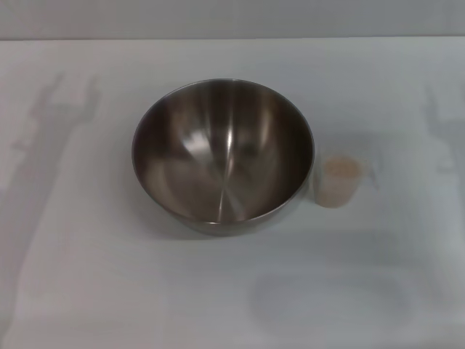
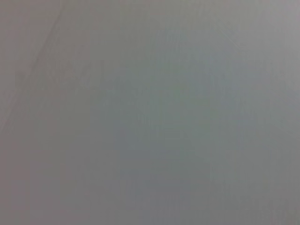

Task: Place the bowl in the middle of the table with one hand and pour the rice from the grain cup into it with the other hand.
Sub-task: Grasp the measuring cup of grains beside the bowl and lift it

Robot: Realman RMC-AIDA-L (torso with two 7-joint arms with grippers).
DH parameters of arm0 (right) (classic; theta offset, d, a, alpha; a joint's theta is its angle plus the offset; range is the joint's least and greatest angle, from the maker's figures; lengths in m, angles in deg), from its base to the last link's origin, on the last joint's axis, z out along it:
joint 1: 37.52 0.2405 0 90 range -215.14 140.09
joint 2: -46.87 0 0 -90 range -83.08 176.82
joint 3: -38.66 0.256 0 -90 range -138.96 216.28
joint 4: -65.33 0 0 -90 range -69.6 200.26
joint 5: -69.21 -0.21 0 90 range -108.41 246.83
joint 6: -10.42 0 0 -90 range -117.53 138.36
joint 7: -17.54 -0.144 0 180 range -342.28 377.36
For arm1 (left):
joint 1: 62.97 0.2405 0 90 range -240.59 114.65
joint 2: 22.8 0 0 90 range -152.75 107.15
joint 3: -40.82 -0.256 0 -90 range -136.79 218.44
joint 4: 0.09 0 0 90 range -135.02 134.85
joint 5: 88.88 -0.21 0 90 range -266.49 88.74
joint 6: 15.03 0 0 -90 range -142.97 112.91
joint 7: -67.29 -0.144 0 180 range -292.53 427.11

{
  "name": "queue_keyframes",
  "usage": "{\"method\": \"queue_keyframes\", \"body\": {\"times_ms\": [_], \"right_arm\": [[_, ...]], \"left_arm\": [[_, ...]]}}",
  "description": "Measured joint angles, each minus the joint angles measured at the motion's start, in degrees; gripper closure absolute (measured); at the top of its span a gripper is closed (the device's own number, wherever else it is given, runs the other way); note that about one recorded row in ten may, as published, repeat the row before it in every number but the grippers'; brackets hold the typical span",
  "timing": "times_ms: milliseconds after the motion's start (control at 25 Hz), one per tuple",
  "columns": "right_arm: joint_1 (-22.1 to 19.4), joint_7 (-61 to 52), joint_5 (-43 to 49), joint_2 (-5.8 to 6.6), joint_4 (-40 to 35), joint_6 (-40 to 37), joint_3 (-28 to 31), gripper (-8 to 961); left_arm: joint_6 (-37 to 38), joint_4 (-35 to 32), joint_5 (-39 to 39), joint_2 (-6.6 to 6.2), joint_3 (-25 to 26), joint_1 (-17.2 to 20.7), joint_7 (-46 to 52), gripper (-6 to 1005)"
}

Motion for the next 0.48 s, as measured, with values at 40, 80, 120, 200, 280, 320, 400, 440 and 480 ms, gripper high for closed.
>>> {"method": "queue_keyframes", "body": {"times_ms": [40,80,120,200,280,320,400,440,480], "right_arm": [[-3.8,3.4,0.4,-0.01,4.1,-0.8,-0.5,316],[-3.8,3.4,0.4,-0.01,4.1,-0.8,-0.5,316],[-5.1,4.0,0.8,0.00,5.5,-1.1,-0.8,316],[-9.0,5.3,2.7,0.00,8.3,-1.7,-1.4,316],[-11.8,7.4,3.9,-0.09,10.0,-1.9,-2.4,316],[-13.5,8.8,4.1,-0.16,11.1,-1.9,-3.5,316],[-16.2,11.1,4.1,-0.18,13.0,-2.0,-5.7,316],[-18.4,13.1,4.0,-0.19,14.2,-2.1,-7.6,316],[-18.4,13.1,4.0,-0.19,14.2,-2.1,-7.6,316]], "left_arm": [[-1.5,-0.2,0.0,0.06,-0.2,0.0,-0.8,483],[-1.5,-0.2,0.0,0.06,-0.2,0.0,-0.8,443],[-2.3,-0.3,0.0,0.06,-0.2,-0.1,-1.2,403],[-3.4,-0.6,0.0,-0.07,-0.2,-0.3,-1.7,323],[-3.7,-0.6,0.0,-0.25,-0.4,-0.3,-1.8,271],[-4.0,-0.7,0.0,-0.40,-0.6,-0.3,-2.1,245],[-4.5,-0.7,0.0,-0.66,-0.9,-0.3,-2.7,193],[-4.7,-0.7,0.0,-0.78,-1.1,-0.3,-3.2,167],[-4.9,-0.8,0.0,-0.84,-1.2,-0.3,-3.6,167]]}}
